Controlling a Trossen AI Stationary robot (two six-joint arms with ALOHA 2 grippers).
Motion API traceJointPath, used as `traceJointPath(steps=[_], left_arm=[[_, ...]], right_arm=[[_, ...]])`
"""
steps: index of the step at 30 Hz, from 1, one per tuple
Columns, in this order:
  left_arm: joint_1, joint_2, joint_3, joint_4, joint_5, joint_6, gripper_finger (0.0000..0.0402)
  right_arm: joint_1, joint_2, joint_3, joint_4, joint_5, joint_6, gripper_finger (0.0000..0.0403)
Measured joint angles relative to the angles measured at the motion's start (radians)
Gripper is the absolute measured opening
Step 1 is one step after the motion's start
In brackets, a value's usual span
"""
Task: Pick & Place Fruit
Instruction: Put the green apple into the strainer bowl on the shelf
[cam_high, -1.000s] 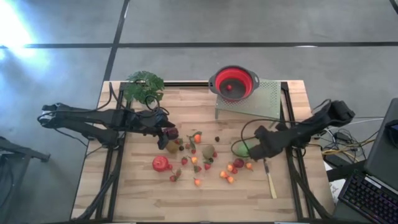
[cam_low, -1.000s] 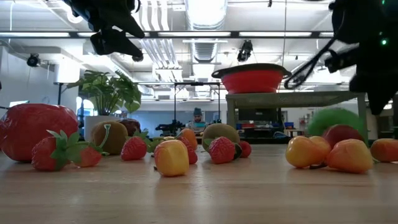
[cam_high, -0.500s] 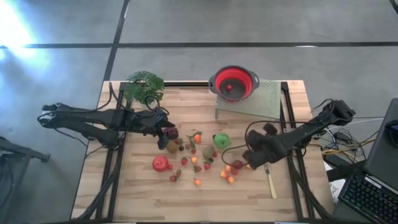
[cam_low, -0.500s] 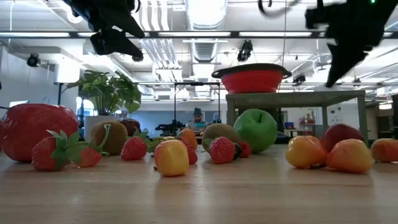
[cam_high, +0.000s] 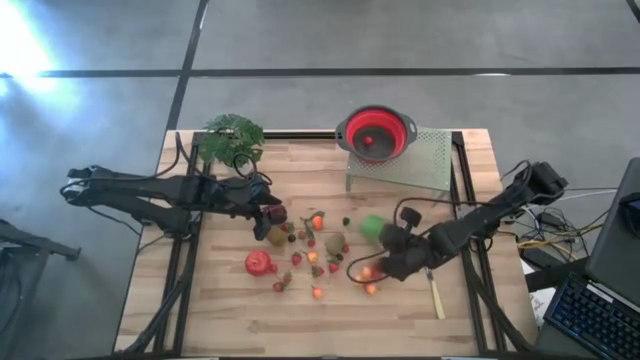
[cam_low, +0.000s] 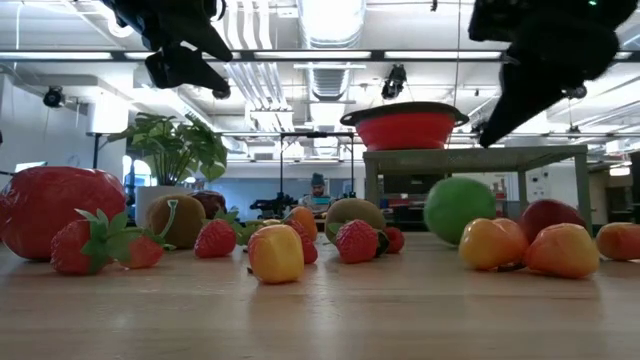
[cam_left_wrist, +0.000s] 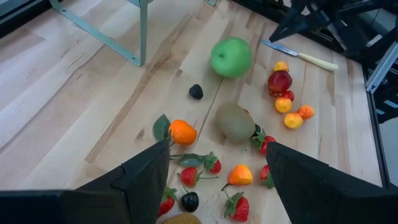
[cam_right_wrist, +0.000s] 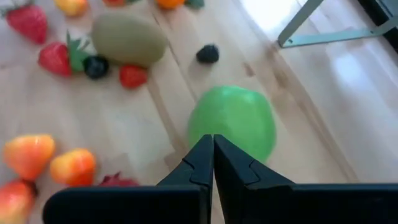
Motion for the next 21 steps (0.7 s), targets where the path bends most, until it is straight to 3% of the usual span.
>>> traceJointPath(steps=[8,13,21], left_arm=[[0.0,0.0,0.0,0.0,0.0,0.0,0.0273],[0.0,0.0,0.0,0.0,0.0,0.0,0.0273],[0.0,0.0,0.0,0.0,0.0,0.0,0.0273]], right_arm=[[0.01,-0.008,-0.049,-0.014,-0.062,0.084,0.0018],[0.004,-0.008,-0.066,-0.061,-0.065,0.118,0.0063],[-0.077,-0.008,-0.099,-0.056,-0.048,-0.028,0.0141]])
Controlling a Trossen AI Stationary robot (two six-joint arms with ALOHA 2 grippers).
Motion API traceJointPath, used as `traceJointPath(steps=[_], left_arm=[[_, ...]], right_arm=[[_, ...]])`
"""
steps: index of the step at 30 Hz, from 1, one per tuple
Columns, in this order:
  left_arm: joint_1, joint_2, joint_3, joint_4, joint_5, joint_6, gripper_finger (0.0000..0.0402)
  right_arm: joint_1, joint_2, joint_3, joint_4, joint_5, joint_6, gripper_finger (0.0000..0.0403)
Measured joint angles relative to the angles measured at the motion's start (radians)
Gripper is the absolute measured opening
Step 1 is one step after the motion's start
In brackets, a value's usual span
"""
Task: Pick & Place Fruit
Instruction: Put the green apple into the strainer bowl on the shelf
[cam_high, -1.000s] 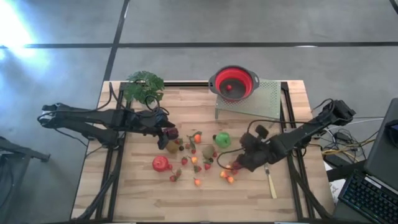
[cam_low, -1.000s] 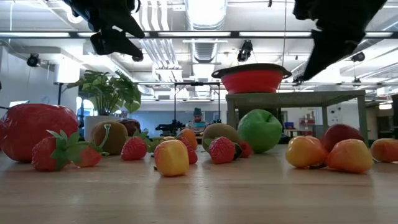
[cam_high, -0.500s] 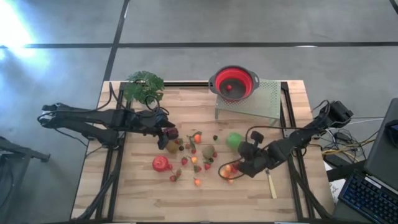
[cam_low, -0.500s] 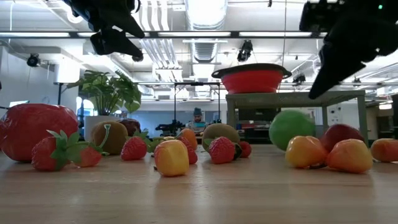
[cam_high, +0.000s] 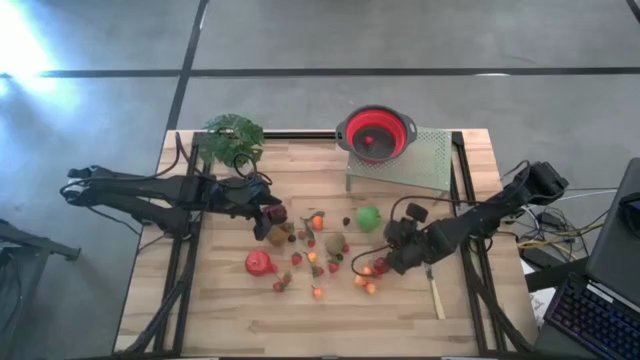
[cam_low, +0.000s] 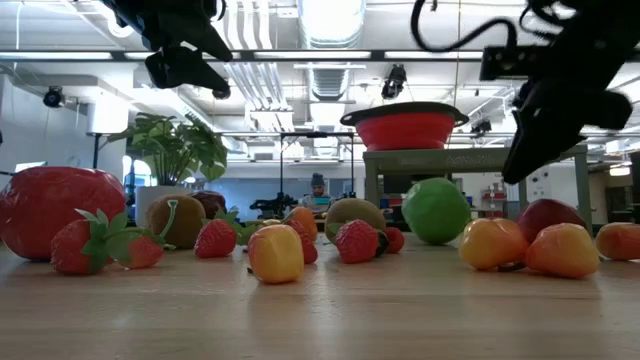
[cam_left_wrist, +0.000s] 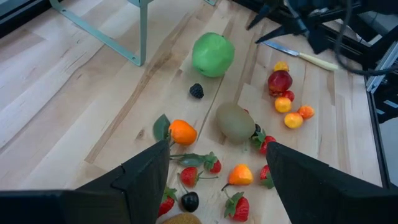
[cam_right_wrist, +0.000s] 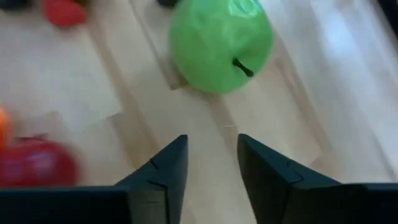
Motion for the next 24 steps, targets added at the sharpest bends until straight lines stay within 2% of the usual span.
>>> traceJointPath(steps=[6,11,18,24], left_arm=[[0.0,0.0,0.0,0.0,0.0,0.0,0.0273],[0.0,0.0,0.0,0.0,0.0,0.0,0.0273],[0.0,0.0,0.0,0.0,0.0,0.0,0.0273],[0.0,0.0,0.0,0.0,0.0,0.0,0.0273]], right_arm=[[-0.071,0.0,-0.036,0.04,0.044,-0.095,0.0171],[-0.135,0.0,-0.039,0.068,0.067,-0.157,0.0173],[-0.177,0.0,-0.039,0.201,0.107,-0.203,0.0133],[-0.177,0.0,-0.039,0.277,0.127,-0.138,0.0078]])
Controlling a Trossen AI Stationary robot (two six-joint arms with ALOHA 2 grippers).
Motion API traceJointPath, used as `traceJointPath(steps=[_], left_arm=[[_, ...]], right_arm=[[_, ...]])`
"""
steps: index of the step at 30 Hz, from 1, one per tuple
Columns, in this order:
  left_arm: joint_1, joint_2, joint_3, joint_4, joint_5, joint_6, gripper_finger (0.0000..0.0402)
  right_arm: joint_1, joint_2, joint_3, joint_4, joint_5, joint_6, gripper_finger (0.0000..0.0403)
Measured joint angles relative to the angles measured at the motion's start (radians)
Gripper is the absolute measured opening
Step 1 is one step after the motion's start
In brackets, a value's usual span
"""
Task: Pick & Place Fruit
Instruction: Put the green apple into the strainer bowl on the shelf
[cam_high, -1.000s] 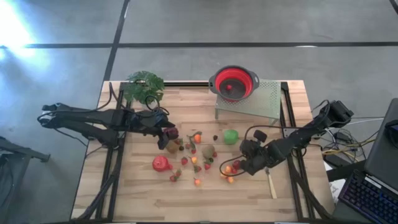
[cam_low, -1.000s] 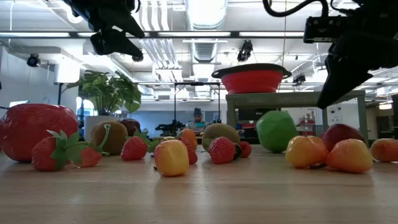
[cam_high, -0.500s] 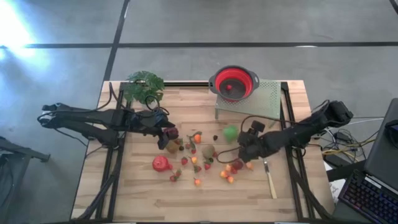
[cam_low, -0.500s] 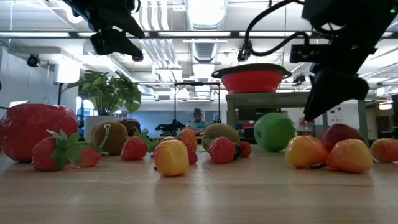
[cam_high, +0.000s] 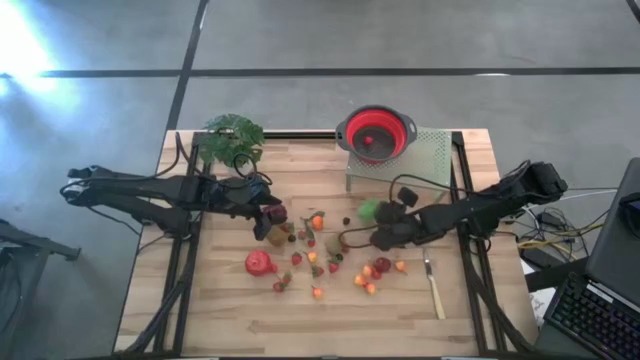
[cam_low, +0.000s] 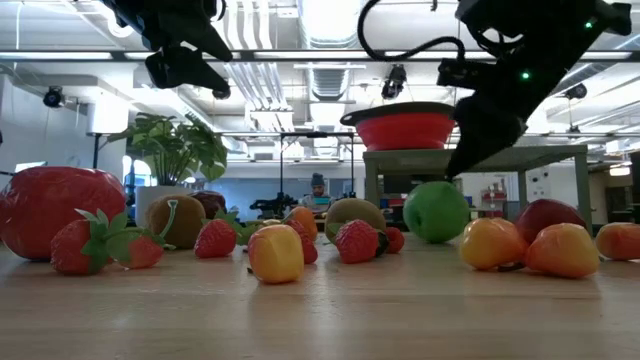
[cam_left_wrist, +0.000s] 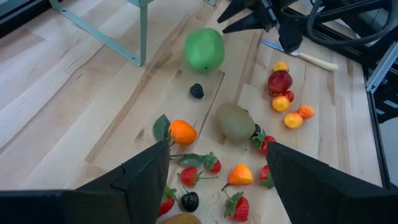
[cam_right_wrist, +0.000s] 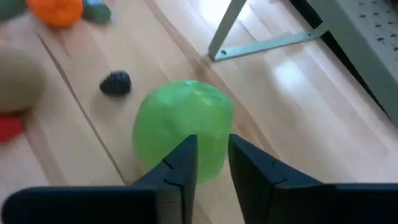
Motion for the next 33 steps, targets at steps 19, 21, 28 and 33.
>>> traceJointPath(steps=[19,21,28,33], left_arm=[[0.0,0.0,0.001,0.0,0.0,0.0,0.0273],[0.0,0.0,0.001,0.0,0.0,0.0,0.0273],[0.0,0.0,0.001,-0.001,0.0,0.0,0.0273],[0.0,0.0,0.001,0.0,0.0,0.0,0.0273]], right_arm=[[-0.091,0.177,0.021,0.105,0.148,0.086,0.0008],[-0.073,0.174,0.03,0.101,0.093,0.09,0.0008],[0.018,0.083,0.088,0.008,0.049,0.097,0.0008],[0.046,0.012,0.144,-0.224,0.056,0.174,0.0008]])
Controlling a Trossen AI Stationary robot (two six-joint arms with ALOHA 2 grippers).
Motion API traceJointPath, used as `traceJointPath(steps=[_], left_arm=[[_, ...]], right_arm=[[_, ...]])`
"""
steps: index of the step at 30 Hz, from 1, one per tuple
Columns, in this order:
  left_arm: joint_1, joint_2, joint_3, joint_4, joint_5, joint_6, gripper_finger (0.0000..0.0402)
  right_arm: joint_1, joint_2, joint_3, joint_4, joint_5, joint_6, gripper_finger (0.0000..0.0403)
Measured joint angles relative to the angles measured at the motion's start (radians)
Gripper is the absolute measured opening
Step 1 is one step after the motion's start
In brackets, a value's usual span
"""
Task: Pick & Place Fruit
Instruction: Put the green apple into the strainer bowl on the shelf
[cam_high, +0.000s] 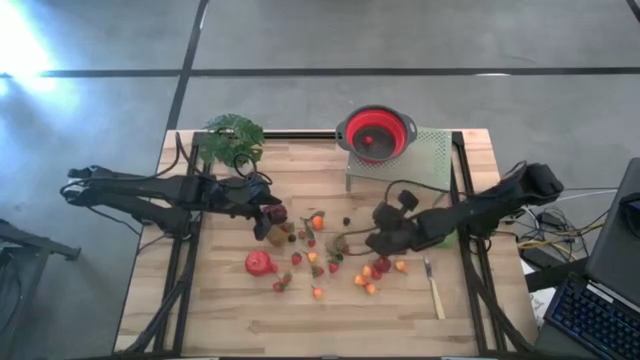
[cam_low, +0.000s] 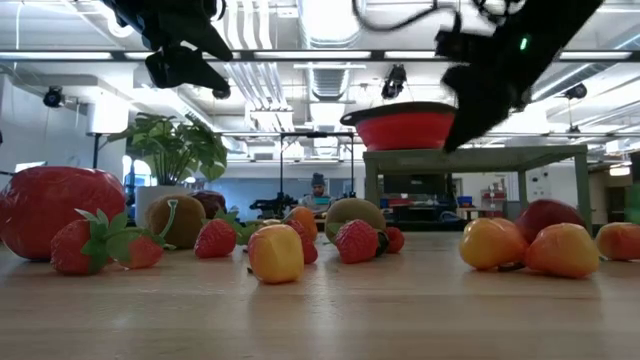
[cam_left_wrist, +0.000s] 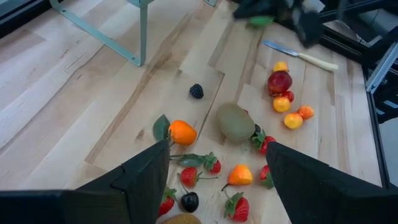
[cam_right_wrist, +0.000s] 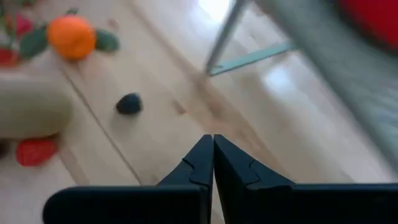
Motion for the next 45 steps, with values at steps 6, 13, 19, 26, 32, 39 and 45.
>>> traceJointPath(steps=[6,13,19,26,32,39,45], left_arm=[[0.0,0.0,0.0,0.0,0.0,0.0,0.0273],[0.0,0.0,0.0,0.0,0.0,0.0,0.0273],[0.0,0.0,0.0,0.0,0.0,0.0,0.0273],[0.0,0.0,0.0,0.0,0.0,0.0,0.0273],[0.0,0.0,0.0,0.0,0.0,0.0,0.0273],[0.0,0.0,0.0,0.001,0.0,0.0,0.0273],[0.0,0.0,0.0,0.001,0.0,0.0,0.0273]], right_arm=[[0.011,-0.041,0.063,-0.421,-0.2,0.228,0.0008],[0.052,-0.02,0.095,-0.631,-0.539,0.25,0.0008],[0.14,-0.017,0.092,-0.634,-0.709,0.198,0.0008],[0.287,0.015,0.112,-0.625,-0.817,0.194,0.0008],[0.357,0.08,0.176,-0.622,-0.827,0.196,0.0008],[0.484,0.173,0.244,-0.629,-0.785,0.392,0.0008],[0.594,0.241,0.257,-0.659,-0.627,0.707,0.0008]])
